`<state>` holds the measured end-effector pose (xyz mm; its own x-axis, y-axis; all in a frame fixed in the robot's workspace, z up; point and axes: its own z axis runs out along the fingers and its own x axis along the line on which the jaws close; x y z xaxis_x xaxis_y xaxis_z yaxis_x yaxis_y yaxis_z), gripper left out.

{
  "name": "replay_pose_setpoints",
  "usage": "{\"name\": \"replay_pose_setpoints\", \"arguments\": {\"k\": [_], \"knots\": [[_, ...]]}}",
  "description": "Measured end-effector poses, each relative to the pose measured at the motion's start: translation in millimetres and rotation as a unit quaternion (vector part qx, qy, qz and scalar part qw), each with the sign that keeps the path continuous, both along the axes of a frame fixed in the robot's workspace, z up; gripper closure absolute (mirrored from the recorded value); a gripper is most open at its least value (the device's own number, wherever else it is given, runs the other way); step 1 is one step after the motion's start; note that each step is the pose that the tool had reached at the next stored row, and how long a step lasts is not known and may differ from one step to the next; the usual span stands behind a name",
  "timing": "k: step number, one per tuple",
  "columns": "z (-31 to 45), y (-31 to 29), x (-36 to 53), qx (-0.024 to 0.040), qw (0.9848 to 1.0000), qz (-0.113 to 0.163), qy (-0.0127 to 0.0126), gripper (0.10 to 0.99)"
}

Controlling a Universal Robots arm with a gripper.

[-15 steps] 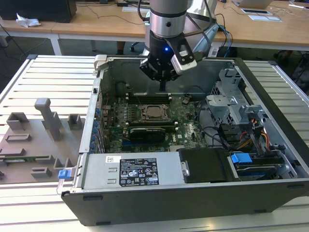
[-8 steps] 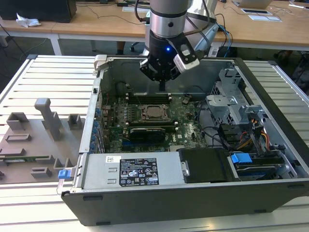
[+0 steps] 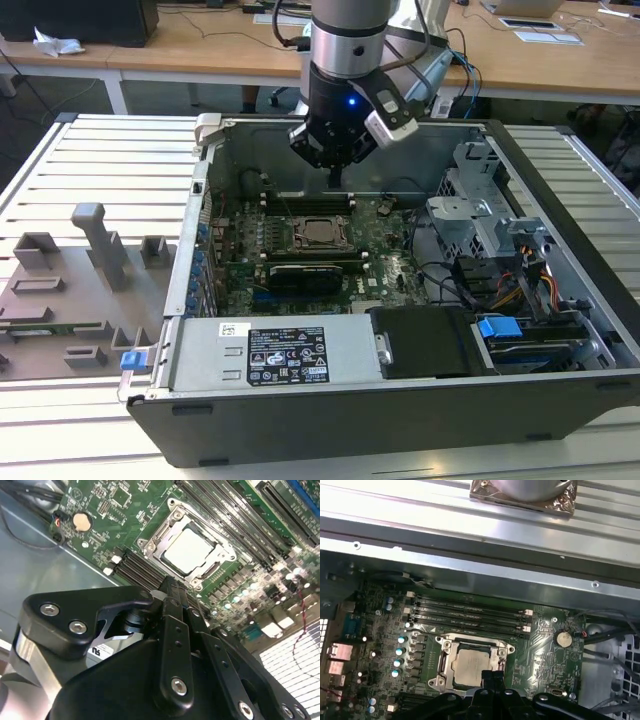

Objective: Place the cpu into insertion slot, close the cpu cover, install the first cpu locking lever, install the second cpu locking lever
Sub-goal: 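Install the first cpu locking lever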

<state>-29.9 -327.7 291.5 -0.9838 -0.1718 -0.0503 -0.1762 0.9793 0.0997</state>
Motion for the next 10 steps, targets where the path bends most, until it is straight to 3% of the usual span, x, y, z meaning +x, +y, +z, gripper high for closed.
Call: {"name": "replay_pose_setpoints", "arguments": {"k": [3, 10], "knots": [[0.1, 0.0, 0.0, -0.0001, 0.9996, 0.027, 0.0001, 0.980], [0.0, 0.0, 0.0, 0.0000, 0.9967, 0.081, 0.0000, 0.980]]}}
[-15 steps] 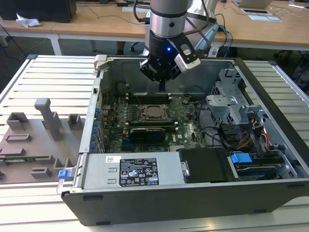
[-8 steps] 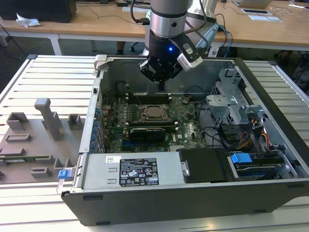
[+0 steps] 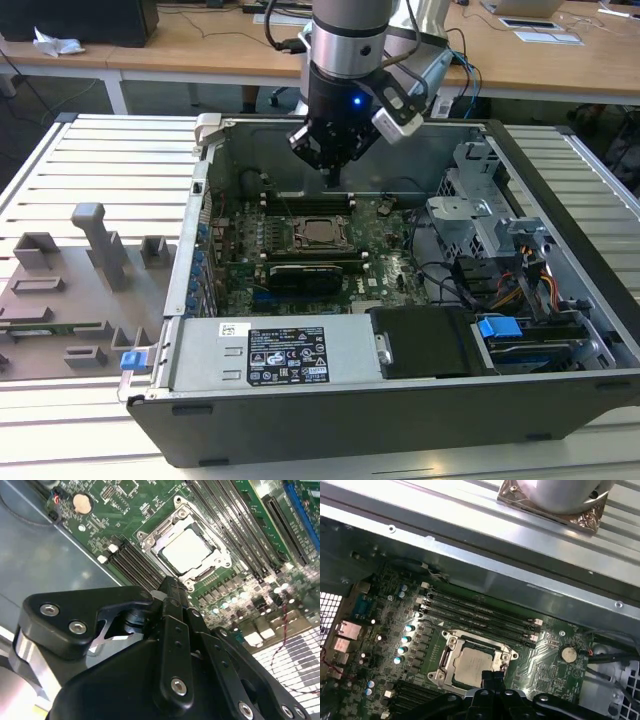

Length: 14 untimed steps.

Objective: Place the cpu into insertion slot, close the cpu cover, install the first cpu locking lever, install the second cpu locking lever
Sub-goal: 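Install the first cpu locking lever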

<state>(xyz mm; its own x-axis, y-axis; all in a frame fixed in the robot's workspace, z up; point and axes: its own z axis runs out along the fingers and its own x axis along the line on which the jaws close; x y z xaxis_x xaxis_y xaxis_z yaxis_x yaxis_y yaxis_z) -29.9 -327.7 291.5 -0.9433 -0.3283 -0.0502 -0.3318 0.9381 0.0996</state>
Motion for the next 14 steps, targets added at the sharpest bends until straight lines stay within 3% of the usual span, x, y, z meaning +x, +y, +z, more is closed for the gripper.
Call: {"name": "replay_pose_setpoints", "arguments": {"k": [3, 8, 11, 12, 14], "knots": [[0.0, 0.0, 0.0, 0.0000, 0.9997, 0.023, 0.0000, 0.980], [-0.2, 0.1, 0.1, -0.0010, 0.9994, 0.035, 0.0000, 0.980], [0.0, 0.5, 0.0, -0.0307, 0.9989, 0.034, 0.0010, 0.980], [0.0, 0.8, 0.0, -0.0465, 0.9983, 0.034, 0.0016, 0.980], [0.0, 1.2, 0.0, -0.0647, 0.9973, 0.034, 0.0022, 0.980]]}}
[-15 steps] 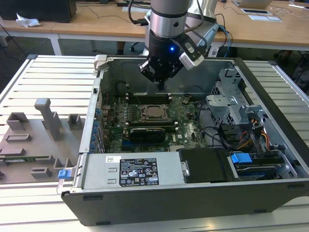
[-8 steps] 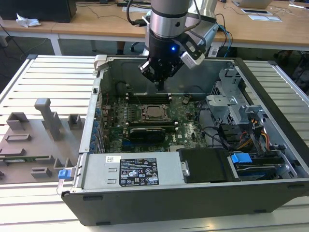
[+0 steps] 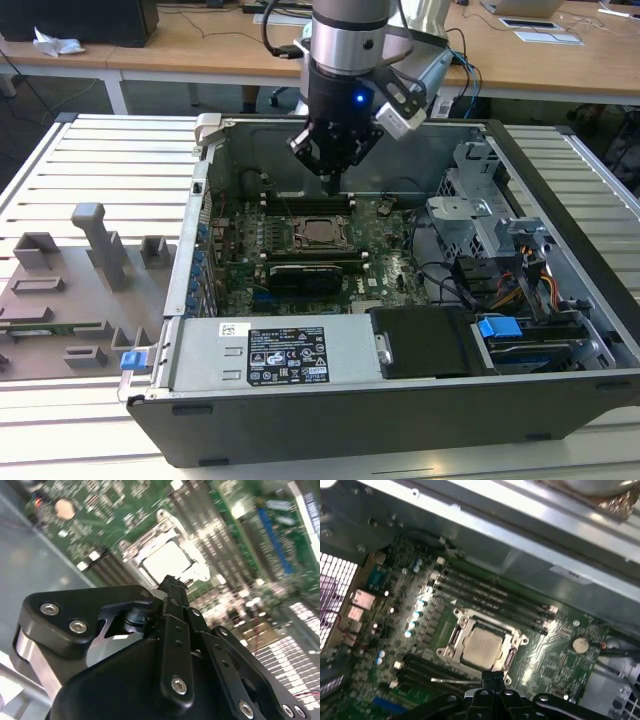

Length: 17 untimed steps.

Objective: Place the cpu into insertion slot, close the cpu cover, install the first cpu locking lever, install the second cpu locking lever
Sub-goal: 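Install the first cpu locking lever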

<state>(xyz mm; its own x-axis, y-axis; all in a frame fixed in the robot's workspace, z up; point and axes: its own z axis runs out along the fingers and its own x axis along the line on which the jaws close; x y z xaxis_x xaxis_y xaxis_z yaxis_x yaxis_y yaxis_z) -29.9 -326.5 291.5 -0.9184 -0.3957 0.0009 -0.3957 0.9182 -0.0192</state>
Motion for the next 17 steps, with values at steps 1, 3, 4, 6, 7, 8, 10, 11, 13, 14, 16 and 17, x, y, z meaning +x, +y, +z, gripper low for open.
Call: {"name": "replay_pose_setpoints", "arguments": {"k": [1, 3, 4, 6, 7, 8, 10, 11, 13, 14, 16, 17], "knots": [[0.0, 0.1, 0.0, -0.0092, 1.0000, 0.000, 0.0000, 0.980], [0.0, 0.2, 0.0, -0.0124, 0.9999, 0.000, 0.0000, 0.980], [0.0, 0.2, 0.0, -0.0125, 0.9999, 0.000, 0.0000, 0.980], [-0.1, 0.2, 0.0, -0.0125, 0.9997, -0.020, 0.0003, 0.980], [-0.3, 0.2, 0.0, -0.0125, 0.9994, -0.031, 0.0004, 0.980], [-0.3, 0.2, 0.0, -0.0126, 0.9992, -0.039, 0.0005, 0.980], [-0.4, 0.2, 0.0, -0.0125, 0.9985, -0.053, 0.0007, 0.980], [-0.4, 0.2, 0.0, -0.0125, 0.9981, -0.060, 0.0008, 0.980], [-0.5, 0.2, 0.0, -0.0130, 0.9973, -0.073, 0.0008, 0.980], [-0.5, 0.2, 0.0, -0.0138, 0.9968, -0.078, 0.0009, 0.980], [-0.4, 0.2, 0.1, -0.0147, 0.9961, -0.087, 0.0010, 0.980], [-0.5, 0.2, 0.0, -0.0149, 0.9958, -0.091, 0.0010, 0.980]]}}
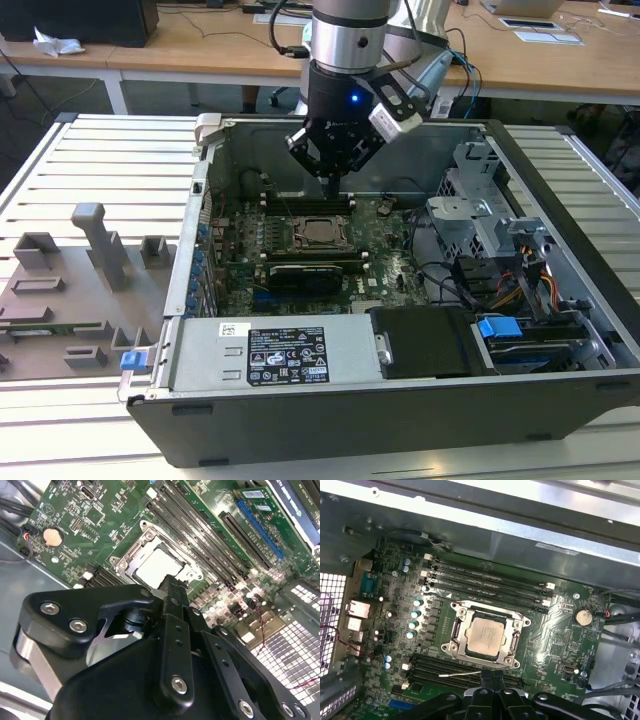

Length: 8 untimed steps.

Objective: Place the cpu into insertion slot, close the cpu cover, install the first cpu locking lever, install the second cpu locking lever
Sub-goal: 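Install the first cpu locking lever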

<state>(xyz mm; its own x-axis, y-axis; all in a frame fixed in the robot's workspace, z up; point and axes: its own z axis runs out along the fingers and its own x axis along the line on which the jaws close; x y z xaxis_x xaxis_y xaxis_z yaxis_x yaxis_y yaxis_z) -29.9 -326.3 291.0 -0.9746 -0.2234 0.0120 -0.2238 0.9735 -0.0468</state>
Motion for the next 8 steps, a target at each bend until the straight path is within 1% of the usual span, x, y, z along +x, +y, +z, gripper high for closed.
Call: {"name": "replay_pose_setpoints", "arguments": {"k": [8], "knots": [[0.0, 0.0, 0.0, -0.0031, 0.9996, -0.026, 0.0000, 0.980]]}}
